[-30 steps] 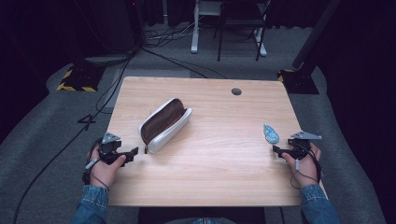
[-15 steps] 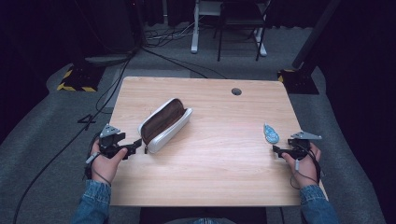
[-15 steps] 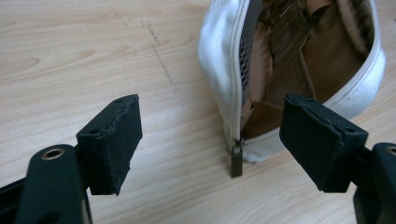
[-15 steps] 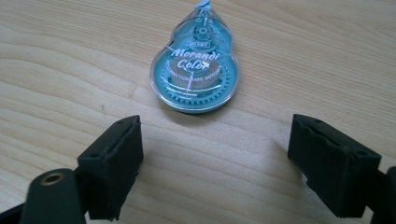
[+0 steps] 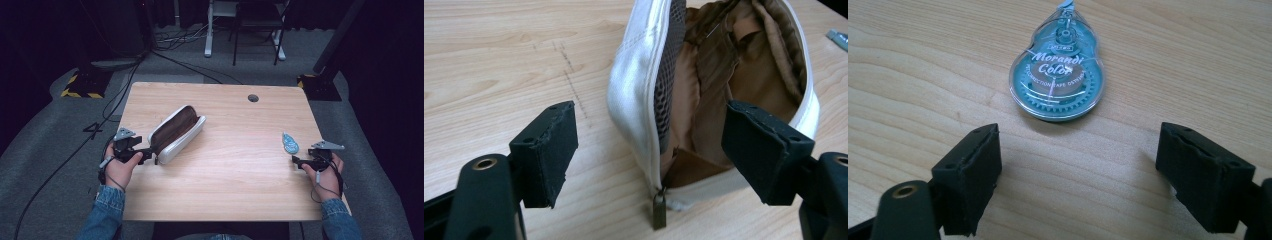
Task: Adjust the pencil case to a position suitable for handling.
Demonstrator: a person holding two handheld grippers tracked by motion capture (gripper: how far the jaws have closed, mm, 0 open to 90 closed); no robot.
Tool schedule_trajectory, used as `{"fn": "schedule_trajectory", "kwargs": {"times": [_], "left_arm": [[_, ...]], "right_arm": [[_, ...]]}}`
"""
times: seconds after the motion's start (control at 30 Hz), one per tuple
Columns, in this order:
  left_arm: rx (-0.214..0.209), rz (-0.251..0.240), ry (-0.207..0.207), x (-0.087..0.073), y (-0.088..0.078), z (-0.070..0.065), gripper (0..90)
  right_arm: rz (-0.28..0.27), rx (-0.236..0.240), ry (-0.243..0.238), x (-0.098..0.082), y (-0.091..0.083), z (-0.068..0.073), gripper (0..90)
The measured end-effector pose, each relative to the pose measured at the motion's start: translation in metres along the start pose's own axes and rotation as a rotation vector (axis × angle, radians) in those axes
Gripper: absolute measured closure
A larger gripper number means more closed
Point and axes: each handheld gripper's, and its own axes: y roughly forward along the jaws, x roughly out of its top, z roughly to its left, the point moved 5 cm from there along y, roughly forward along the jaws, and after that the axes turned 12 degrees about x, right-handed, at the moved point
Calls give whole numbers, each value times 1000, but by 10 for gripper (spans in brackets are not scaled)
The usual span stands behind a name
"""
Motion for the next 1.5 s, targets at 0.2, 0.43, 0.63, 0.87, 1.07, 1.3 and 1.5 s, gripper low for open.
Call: {"fn": "schedule_trajectory", "kwargs": {"times": [0.2,0.43,0.63,0.87,1.07,1.3,1.5], "left_arm": [[-8,0,-28,4,15,2,235],[-7,12,-27,4,27,3,255],[-21,19,-27,6,38,2,299],[-29,34,-22,4,45,2,453],[-53,48,-25,6,44,1,716],[-73,52,-65,5,42,2,808],[-95,46,-109,4,42,2,826]], "right_arm": [[0,0,1,0,0,0,187],[0,0,1,0,0,0,187],[0,1,1,0,0,0,187],[0,2,2,0,0,0,187],[0,2,2,0,0,0,187],[0,2,2,0,0,0,187],[0,2,2,0,0,0,187]]}}
